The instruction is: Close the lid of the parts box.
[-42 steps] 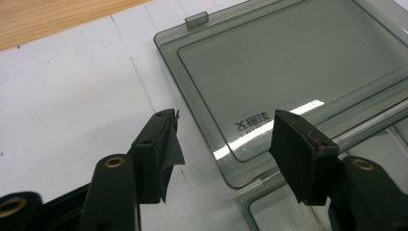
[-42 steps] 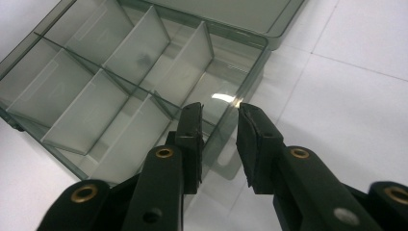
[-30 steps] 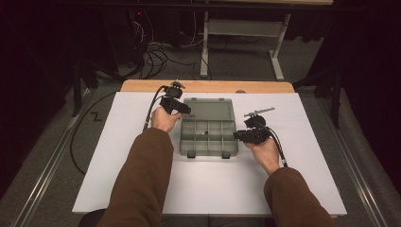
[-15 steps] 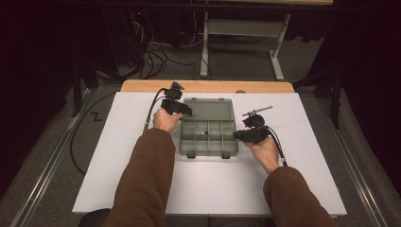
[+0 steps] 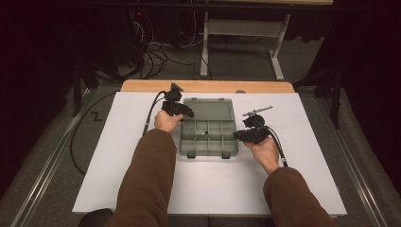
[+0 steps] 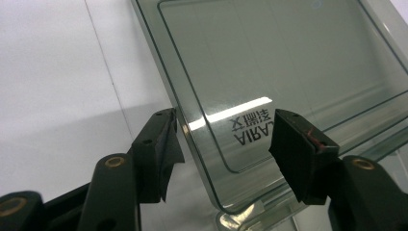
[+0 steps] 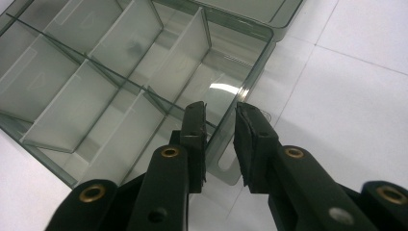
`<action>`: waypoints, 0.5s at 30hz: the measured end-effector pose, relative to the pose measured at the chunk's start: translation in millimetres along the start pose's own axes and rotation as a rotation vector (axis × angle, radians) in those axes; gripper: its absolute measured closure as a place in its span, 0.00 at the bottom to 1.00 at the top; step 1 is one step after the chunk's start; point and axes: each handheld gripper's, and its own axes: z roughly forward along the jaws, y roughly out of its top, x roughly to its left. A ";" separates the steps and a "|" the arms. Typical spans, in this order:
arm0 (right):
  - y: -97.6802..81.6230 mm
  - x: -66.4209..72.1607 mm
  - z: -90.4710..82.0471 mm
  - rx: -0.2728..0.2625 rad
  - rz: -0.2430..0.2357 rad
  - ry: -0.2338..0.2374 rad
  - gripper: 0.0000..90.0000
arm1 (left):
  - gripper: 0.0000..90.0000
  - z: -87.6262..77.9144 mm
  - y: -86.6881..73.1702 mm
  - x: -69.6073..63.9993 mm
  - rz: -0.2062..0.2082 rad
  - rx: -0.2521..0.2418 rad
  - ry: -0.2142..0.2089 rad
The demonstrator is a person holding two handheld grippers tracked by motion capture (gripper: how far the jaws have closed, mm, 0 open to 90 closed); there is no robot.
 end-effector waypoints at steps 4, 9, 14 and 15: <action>-0.1 -0.1 0.0 0.000 -0.001 0.000 0.84 | 0.47 1.1 0.0 2.6 -0.015 0.001 -0.015; 0.1 0.1 0.0 0.001 -0.001 0.000 0.84 | 0.46 2.4 -0.2 4.4 -0.032 0.003 -0.036; 0.1 0.2 0.0 0.000 -0.002 0.000 0.84 | 0.47 2.7 -0.1 3.8 -0.039 0.002 -0.039; 0.0 0.2 0.0 0.000 -0.002 0.000 0.84 | 0.47 2.7 -0.2 3.8 -0.037 0.002 -0.039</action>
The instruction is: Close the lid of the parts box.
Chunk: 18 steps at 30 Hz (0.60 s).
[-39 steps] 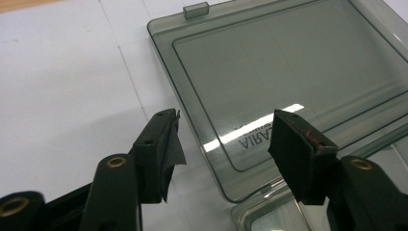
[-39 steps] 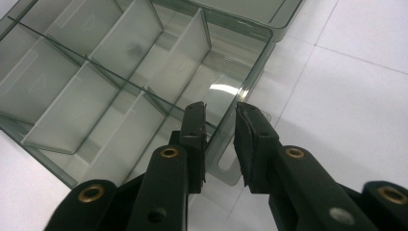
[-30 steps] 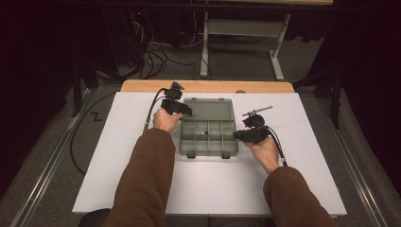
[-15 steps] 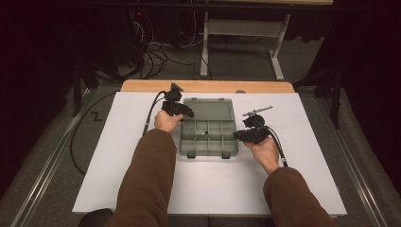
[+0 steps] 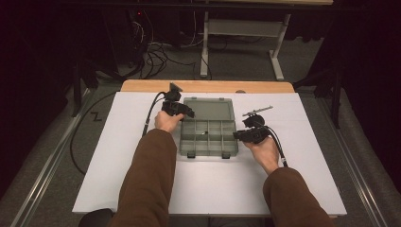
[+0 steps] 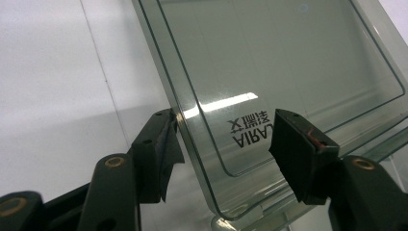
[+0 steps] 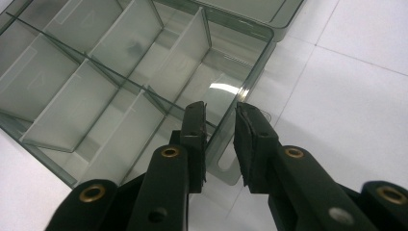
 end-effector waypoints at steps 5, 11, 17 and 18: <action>0.4 -0.2 0.1 0.003 -0.004 -0.001 0.84 | 0.48 -2.0 0.1 -0.2 0.009 -0.006 0.004; 1.7 0.5 0.0 0.012 -0.007 -0.005 0.84 | 0.52 -9.2 0.8 -2.2 0.020 -0.029 0.006; 2.0 1.1 0.0 0.016 -0.003 -0.008 0.84 | 0.56 -17.4 1.7 -4.6 0.032 -0.060 0.009; 2.0 1.3 0.0 0.017 -0.003 -0.009 0.84 | 0.56 -18.3 1.5 -5.9 0.038 -0.060 0.016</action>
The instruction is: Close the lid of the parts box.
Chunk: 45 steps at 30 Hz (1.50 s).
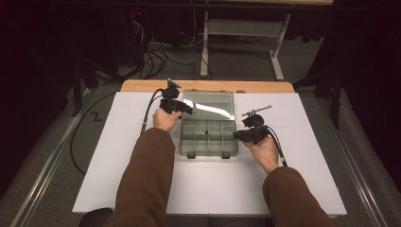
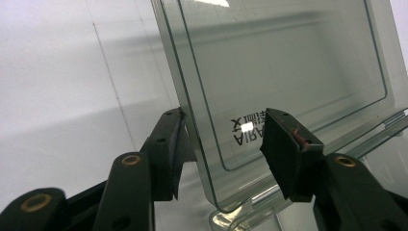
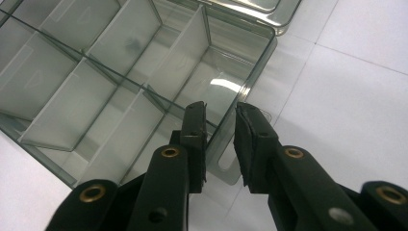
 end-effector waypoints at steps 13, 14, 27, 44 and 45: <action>0.0 1.1 -0.1 0.004 0.005 -0.008 0.84 | 0.61 -18.7 -2.4 -13.5 0.072 -0.021 0.046; -0.2 1.2 -0.1 0.003 0.005 -0.008 0.84 | 0.61 -19.1 -2.3 -13.6 0.086 -0.030 0.045; 0.0 2.5 -0.2 0.005 0.002 -0.015 0.84 | 0.65 -28.1 -5.2 -22.3 0.157 -0.029 0.090; -0.4 3.0 -0.1 0.002 -0.005 -0.021 0.84 | 0.68 -35.9 -12.7 -26.6 0.194 -0.046 0.101; -0.4 3.1 -0.1 0.001 -0.004 -0.022 0.84 | 0.69 -36.3 -13.2 -26.7 0.194 -0.047 0.100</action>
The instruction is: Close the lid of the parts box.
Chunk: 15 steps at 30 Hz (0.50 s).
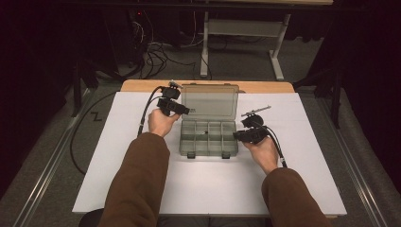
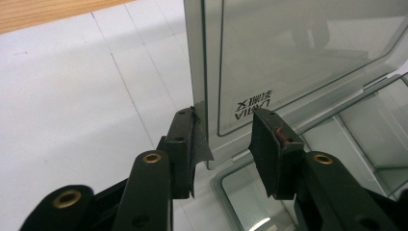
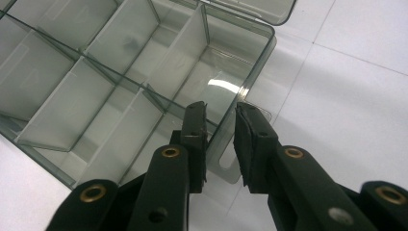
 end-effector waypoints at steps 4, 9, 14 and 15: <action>0.1 0.1 0.0 0.000 -0.001 -0.001 0.84 | 0.70 -1.8 -1.3 -1.1 0.016 0.002 0.004; 0.0 0.1 0.0 0.000 -0.001 -0.001 0.84 | 0.72 -3.6 -2.7 -1.9 0.026 0.006 0.002; 0.0 0.2 0.0 0.000 -0.002 -0.001 0.84 | 0.73 -4.9 -4.2 -3.1 0.034 0.009 0.003; -0.1 0.2 0.0 0.000 -0.002 -0.001 0.84 | 0.73 -5.2 -4.7 -3.1 0.036 0.010 0.003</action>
